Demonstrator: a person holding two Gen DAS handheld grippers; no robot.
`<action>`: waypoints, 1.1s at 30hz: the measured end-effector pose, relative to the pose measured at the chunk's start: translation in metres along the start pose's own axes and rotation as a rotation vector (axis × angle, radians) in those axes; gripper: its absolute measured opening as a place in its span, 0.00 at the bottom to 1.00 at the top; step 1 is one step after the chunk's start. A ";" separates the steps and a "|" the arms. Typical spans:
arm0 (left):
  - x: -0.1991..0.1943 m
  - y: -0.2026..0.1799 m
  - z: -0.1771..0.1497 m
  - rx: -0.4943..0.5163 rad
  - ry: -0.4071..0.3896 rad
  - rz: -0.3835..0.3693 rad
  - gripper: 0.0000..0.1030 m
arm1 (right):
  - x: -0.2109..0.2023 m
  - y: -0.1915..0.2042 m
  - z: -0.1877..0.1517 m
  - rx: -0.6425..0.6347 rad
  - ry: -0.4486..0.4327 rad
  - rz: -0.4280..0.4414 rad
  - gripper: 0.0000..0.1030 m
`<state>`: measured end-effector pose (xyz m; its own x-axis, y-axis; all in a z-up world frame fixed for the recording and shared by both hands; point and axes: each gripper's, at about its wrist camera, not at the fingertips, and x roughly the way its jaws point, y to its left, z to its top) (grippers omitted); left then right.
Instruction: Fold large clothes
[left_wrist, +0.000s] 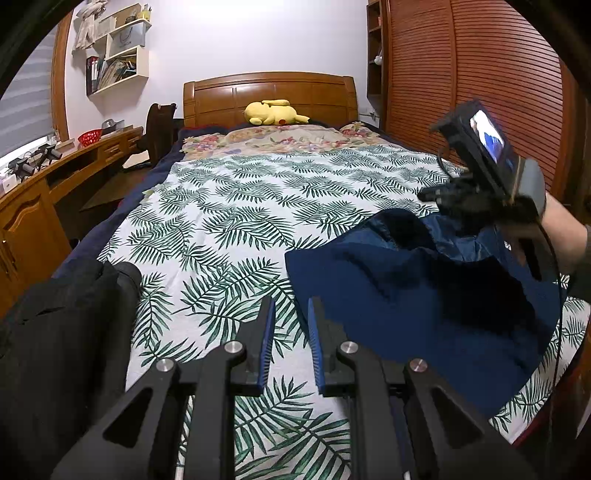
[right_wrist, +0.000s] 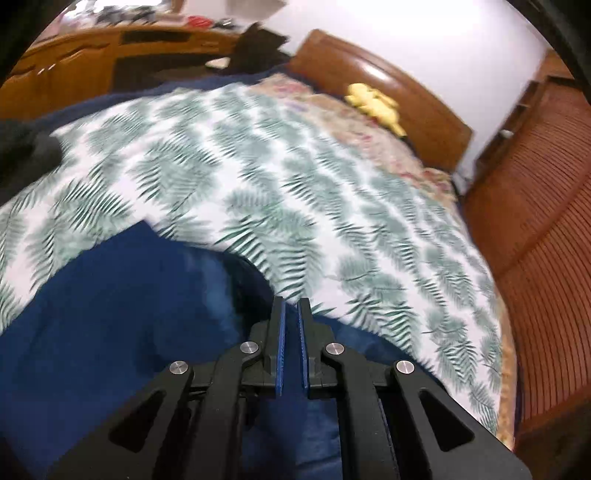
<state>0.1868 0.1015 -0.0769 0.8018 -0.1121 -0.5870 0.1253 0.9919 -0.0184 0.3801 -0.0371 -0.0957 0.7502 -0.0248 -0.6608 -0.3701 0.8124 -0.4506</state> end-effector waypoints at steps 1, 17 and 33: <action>0.000 0.000 0.000 0.002 0.000 -0.001 0.15 | -0.002 -0.002 0.002 0.014 -0.001 0.000 0.16; 0.008 -0.022 0.000 0.045 0.023 -0.028 0.15 | 0.003 0.018 -0.076 0.087 0.143 0.273 0.49; 0.015 -0.029 -0.001 0.068 0.043 -0.029 0.15 | -0.015 0.017 -0.120 0.066 0.183 0.328 0.49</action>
<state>0.1943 0.0710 -0.0860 0.7716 -0.1367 -0.6212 0.1887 0.9819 0.0183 0.2971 -0.0926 -0.1652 0.4848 0.1440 -0.8627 -0.5338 0.8300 -0.1615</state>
